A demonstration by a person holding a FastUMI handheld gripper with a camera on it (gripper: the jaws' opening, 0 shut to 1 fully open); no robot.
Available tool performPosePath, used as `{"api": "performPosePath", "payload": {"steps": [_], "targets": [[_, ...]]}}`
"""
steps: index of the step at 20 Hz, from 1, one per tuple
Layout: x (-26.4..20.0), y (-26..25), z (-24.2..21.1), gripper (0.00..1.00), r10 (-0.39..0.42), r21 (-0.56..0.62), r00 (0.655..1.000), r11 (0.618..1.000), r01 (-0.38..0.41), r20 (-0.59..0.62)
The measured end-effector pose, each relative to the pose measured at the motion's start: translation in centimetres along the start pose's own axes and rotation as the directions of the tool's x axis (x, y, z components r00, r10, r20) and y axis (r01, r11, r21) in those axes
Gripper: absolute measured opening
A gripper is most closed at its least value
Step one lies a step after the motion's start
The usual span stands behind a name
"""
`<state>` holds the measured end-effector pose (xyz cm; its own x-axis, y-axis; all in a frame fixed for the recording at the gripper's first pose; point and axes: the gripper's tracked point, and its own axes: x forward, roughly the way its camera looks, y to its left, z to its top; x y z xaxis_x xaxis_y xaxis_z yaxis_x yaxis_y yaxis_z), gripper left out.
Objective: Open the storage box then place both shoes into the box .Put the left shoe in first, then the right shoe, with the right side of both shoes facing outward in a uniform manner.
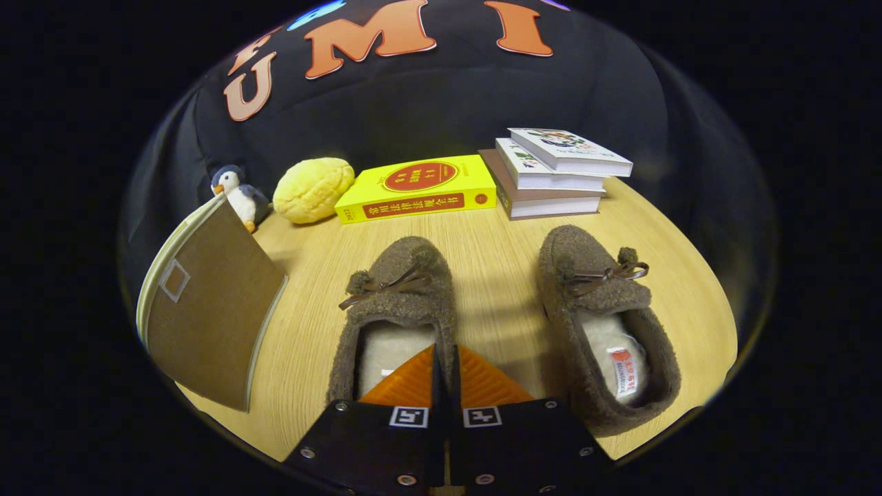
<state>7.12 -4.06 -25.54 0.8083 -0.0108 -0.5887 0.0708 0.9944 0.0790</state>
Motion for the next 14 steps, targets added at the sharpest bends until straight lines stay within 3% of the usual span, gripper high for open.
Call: {"api": "performPosePath", "payload": {"steps": [5, 14], "targets": [[-1.6, 0.3, 2.1, 0.01, -0.016, 0.057, 1.0, 0.998, 0.015, 0.026], [-9.6, 3.7, 8.6, 0.01, -0.124, 0.093, 0.977, 0.99, 0.109, 0.176]]}}
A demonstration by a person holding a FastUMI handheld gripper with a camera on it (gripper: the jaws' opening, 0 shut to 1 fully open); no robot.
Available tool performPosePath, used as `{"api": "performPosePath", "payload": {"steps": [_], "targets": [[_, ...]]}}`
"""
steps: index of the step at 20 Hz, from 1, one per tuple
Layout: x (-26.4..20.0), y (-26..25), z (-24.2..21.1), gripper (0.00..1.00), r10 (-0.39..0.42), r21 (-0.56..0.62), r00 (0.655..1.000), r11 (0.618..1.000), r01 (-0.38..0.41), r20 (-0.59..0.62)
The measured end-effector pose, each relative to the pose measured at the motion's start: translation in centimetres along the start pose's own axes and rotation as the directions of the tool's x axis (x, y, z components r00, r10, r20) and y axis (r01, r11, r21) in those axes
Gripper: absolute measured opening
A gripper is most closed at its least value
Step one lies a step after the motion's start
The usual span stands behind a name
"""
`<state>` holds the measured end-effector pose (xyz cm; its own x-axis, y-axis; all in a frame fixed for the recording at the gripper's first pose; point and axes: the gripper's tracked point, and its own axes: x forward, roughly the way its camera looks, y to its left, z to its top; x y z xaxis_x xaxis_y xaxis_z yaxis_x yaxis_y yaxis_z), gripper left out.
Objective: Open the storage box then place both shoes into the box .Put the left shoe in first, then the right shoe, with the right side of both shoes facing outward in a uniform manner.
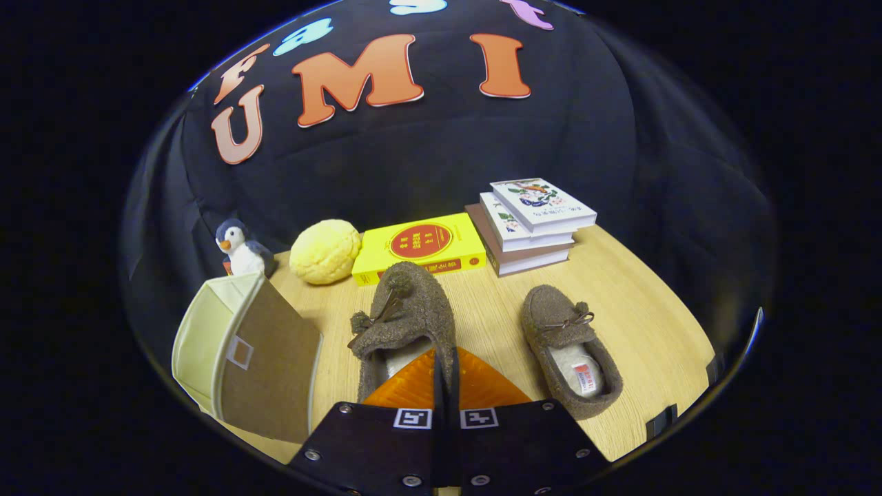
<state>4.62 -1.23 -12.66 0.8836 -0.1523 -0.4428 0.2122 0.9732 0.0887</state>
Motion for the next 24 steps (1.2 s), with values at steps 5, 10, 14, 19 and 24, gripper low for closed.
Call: {"api": "performPosePath", "payload": {"steps": [5, 10, 14, 19, 24], "targets": [[-4.5, 4.8, 3.3, 0.01, -0.002, 0.03, 0.997, 1.0, 0.0, 0.083], [-7.2, 11.5, 4.4, 0.01, 0.046, 0.043, 0.991, 0.998, -0.051, 0.125], [-8.0, 16.7, 3.6, 0.01, 0.09, 0.057, 0.988, 0.994, -0.097, 0.123], [-8.0, 22.9, 1.3, 0.01, 0.17, 0.036, 0.982, 0.984, -0.173, 0.088], [-6.7, 26.9, -1.7, 0.01, 0.201, 0.028, 0.979, 0.979, -0.202, 0.025]]}}
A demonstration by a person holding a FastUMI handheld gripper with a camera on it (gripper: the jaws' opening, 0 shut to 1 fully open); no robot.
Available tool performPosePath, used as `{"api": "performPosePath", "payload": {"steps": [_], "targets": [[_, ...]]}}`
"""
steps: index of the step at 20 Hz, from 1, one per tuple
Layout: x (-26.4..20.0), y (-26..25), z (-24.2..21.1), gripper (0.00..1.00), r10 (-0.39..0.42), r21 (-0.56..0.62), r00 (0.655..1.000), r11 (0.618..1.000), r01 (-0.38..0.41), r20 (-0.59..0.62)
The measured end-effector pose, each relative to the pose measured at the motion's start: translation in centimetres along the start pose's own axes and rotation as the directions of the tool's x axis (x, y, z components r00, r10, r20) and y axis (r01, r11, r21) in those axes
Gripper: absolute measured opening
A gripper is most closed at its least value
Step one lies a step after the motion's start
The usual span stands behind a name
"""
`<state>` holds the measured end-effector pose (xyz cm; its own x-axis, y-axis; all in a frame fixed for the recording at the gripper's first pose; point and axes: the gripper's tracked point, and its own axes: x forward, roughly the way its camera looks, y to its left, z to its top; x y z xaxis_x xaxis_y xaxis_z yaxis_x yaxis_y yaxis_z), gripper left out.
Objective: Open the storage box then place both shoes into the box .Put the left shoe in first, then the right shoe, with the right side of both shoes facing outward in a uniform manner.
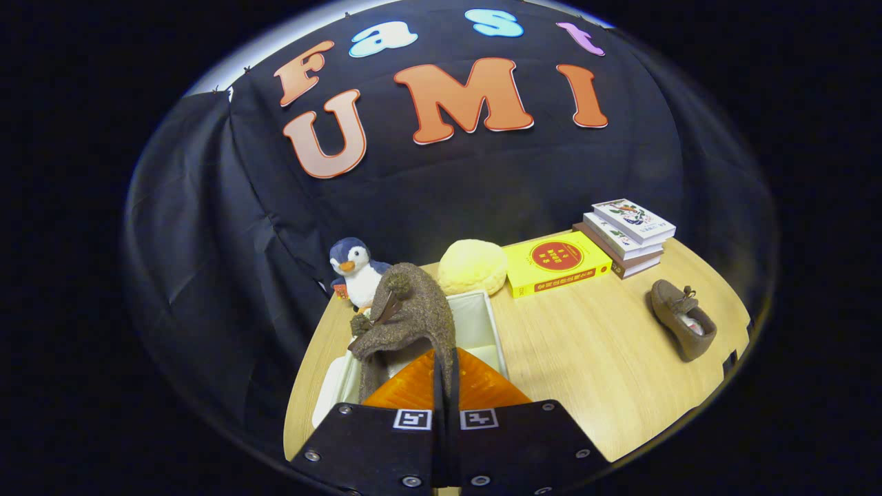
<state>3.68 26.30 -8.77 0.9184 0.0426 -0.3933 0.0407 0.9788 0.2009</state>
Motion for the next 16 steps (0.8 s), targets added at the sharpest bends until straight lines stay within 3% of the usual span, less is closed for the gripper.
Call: {"api": "performPosePath", "payload": {"steps": [9, 13, 14, 16], "targets": [[3.0, 2.6, -5.6, 0.02, -0.026, 0.017, 0.994, 0.999, 0.028, -0.107], [3.2, 3.6, -7.7, 0.03, -0.017, -0.03, 0.983, 0.999, 0.012, -0.18], [3.1, 3.7, -7.9, 0.07, -0.002, -0.03, 0.982, 1.0, -0.004, -0.189], [2.8, 3.6, -7.4, 0.25, 0.016, -0.022, 0.983, 1.0, -0.02, -0.183]]}}
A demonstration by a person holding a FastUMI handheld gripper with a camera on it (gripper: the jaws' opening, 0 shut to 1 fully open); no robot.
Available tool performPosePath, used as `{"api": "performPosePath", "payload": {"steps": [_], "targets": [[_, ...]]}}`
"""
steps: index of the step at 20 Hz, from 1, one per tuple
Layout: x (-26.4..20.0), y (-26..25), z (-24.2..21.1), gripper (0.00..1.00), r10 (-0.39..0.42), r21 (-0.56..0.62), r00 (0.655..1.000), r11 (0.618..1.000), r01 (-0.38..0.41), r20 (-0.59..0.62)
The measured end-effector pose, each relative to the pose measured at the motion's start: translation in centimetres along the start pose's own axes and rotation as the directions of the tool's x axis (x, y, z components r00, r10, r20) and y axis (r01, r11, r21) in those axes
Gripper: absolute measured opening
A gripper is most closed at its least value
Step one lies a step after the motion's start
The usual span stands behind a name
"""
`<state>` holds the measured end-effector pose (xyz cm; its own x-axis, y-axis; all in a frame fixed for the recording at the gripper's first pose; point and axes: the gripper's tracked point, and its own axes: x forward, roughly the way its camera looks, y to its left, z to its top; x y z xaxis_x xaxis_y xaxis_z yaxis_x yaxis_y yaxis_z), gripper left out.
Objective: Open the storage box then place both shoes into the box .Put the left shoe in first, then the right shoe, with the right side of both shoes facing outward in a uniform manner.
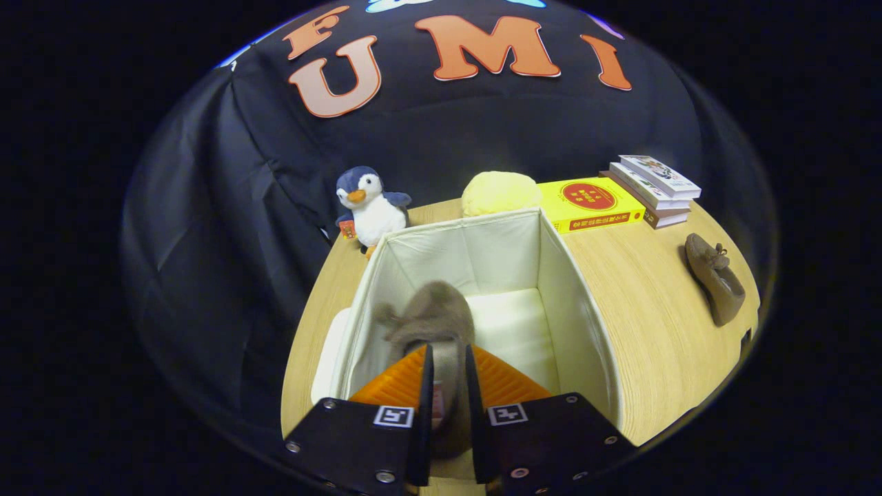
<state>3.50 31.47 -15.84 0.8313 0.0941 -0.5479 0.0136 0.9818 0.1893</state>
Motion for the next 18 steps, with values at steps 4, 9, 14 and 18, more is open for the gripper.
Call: {"api": "performPosePath", "payload": {"steps": [4, 9, 14, 18], "targets": [[-1.2, -1.5, 1.2, 0.69, -0.005, -0.035, 0.999, 0.999, 0.006, 0.035], [-3.5, -4.5, 3.7, 0.97, -0.005, -0.078, 0.995, 0.997, 0.013, 0.097], [-4.8, -10.7, 6.0, 0.98, -0.041, -0.058, 0.989, 0.997, 0.05, 0.142], [-5.3, -17.6, 7.1, 0.98, -0.096, -0.028, 0.985, 0.994, 0.101, 0.143]]}}
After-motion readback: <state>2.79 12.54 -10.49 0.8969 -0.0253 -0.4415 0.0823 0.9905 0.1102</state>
